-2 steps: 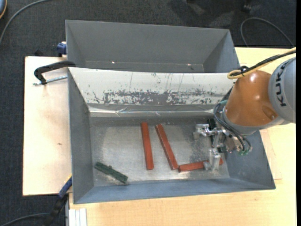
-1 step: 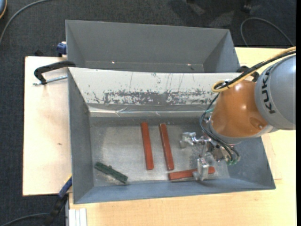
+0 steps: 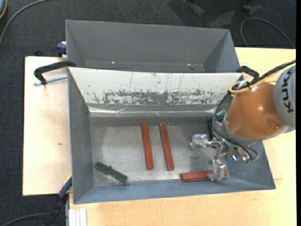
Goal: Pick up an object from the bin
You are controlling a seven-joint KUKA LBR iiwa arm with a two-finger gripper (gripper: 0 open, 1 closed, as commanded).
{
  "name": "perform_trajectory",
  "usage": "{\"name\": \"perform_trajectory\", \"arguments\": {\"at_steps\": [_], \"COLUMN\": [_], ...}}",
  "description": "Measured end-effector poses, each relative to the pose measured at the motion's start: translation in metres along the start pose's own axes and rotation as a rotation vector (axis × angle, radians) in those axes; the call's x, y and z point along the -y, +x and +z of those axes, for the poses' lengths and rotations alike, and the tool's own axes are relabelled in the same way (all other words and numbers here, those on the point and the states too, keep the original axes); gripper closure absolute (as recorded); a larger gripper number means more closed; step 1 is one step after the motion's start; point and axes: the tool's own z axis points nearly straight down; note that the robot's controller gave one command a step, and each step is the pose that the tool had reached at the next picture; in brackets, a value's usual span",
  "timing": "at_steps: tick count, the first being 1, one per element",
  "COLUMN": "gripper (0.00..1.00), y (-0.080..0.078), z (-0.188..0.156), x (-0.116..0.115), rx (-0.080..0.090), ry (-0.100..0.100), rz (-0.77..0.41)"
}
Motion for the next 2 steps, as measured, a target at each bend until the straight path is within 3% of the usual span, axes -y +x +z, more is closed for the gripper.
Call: {"name": "perform_trajectory", "arguments": {"at_steps": [1,2], "gripper": [0.0,0.0], "y": [-0.026,-0.079], "z": [-0.074,-0.041], "x": [-0.049,-0.131], "rx": [0.009,0.003], "ry": [0.0,-0.007], "rz": [0.021,0.036]}}
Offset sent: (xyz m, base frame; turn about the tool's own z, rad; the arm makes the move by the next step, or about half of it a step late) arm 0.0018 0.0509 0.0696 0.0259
